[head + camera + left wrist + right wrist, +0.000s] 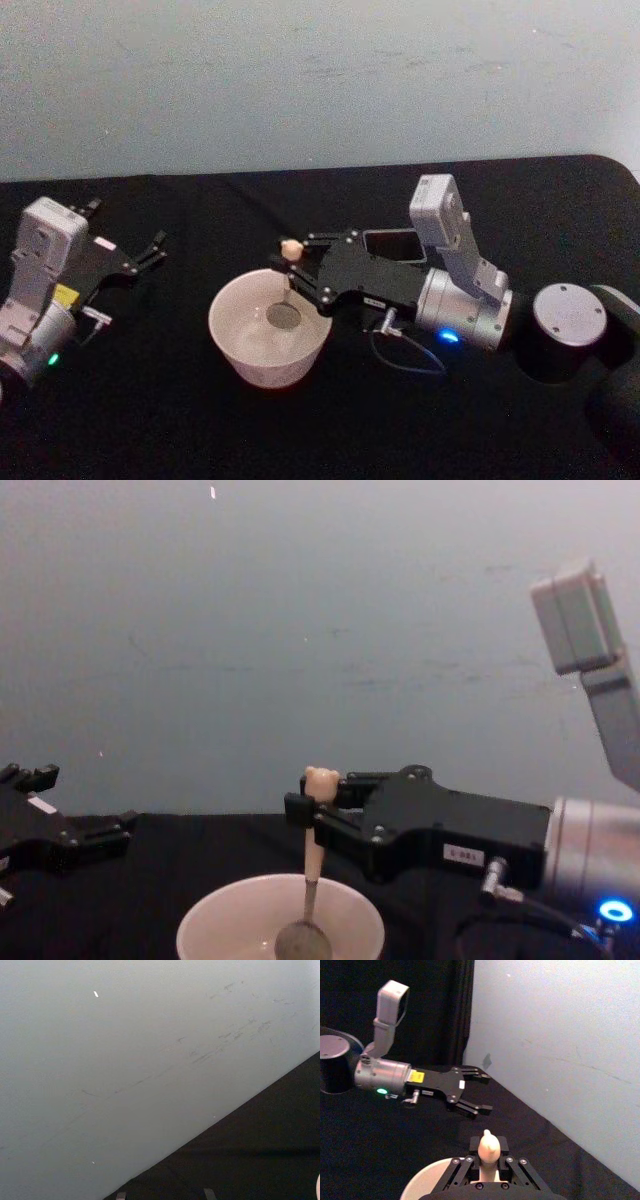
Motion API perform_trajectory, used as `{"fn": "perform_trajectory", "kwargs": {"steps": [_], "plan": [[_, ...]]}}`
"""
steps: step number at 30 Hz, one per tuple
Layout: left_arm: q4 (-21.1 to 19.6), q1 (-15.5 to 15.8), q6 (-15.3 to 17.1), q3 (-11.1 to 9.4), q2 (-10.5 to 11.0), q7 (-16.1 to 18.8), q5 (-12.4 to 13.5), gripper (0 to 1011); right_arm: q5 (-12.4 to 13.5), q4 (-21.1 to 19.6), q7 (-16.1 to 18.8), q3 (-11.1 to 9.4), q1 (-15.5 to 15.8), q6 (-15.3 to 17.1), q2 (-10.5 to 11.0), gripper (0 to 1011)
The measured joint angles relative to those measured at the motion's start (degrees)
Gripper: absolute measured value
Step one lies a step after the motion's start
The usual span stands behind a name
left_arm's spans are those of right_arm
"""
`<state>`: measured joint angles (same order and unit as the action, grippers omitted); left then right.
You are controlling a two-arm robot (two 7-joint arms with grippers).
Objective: Pick up the stirring spoon with one hand, stir inside the cup, then place it back in its original position.
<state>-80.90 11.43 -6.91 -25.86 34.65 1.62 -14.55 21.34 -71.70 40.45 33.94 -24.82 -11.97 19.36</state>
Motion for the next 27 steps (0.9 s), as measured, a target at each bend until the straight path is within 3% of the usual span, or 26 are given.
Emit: {"fn": "perform_trajectory", "kwargs": {"steps": [12, 19, 27], "plan": [[-0.01, 0.0, 0.0, 0.0, 0.0, 0.0, 0.0, 1001, 0.35, -3.76, 1.13, 1.28, 2.19, 0.93, 1.76, 188], [0.0, 0.0, 0.0, 0.0, 0.0, 0.0, 0.0, 1001, 0.26, -3.03, 1.13, 2.15, 1.34, 0.75, 0.39, 188], [0.0, 0.0, 0.0, 0.0, 0.0, 0.0, 0.0, 1001, -0.01, 1.06, 0.74, 2.66, -1.3, 0.39, -2.24, 188]]}}
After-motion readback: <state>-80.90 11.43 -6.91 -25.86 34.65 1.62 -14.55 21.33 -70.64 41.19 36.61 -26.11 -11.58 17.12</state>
